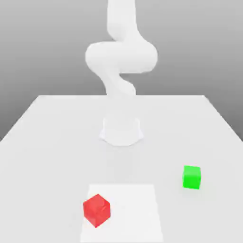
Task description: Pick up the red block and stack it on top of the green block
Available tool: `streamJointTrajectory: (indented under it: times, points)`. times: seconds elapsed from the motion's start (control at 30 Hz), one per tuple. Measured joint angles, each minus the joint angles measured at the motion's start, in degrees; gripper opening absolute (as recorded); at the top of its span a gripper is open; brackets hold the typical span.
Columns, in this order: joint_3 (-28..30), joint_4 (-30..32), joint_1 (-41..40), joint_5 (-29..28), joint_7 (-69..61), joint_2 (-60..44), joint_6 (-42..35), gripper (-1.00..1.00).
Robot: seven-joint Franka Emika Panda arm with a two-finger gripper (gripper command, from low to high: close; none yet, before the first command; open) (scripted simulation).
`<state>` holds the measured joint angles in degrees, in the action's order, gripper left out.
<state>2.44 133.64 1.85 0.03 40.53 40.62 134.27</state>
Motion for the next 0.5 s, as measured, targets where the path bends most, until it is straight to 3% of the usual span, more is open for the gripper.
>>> streamJointTrajectory:
  times: [0.5]
  points:
    - [11.82, 11.21, 7.21, 3.89, -34.66, -31.52, 14.98, 0.0]
